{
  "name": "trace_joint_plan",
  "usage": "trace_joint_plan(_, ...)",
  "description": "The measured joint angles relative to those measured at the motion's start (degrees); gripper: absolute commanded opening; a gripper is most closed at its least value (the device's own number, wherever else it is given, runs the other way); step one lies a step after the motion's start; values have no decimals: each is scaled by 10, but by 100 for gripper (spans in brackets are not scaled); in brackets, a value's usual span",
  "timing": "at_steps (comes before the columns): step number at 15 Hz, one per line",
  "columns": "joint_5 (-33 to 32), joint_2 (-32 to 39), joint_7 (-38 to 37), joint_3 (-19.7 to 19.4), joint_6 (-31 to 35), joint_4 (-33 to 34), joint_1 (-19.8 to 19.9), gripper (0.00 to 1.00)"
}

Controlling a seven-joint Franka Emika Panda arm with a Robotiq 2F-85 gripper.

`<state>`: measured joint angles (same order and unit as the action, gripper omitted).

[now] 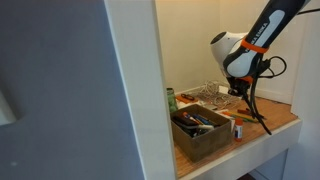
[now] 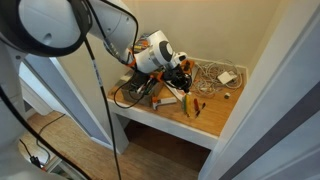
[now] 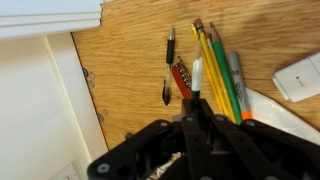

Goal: Pick up the white pencil with an eraser from the cardboard box and put it on the shelf

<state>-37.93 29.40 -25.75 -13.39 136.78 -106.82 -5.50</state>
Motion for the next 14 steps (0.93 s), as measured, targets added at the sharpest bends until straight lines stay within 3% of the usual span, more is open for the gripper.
trace_joint_plan(5,-28,7,-3,-1,-2,0,-3,2)
trace_joint_plan(14,-198,75,-80,-3,32,22,-17,2)
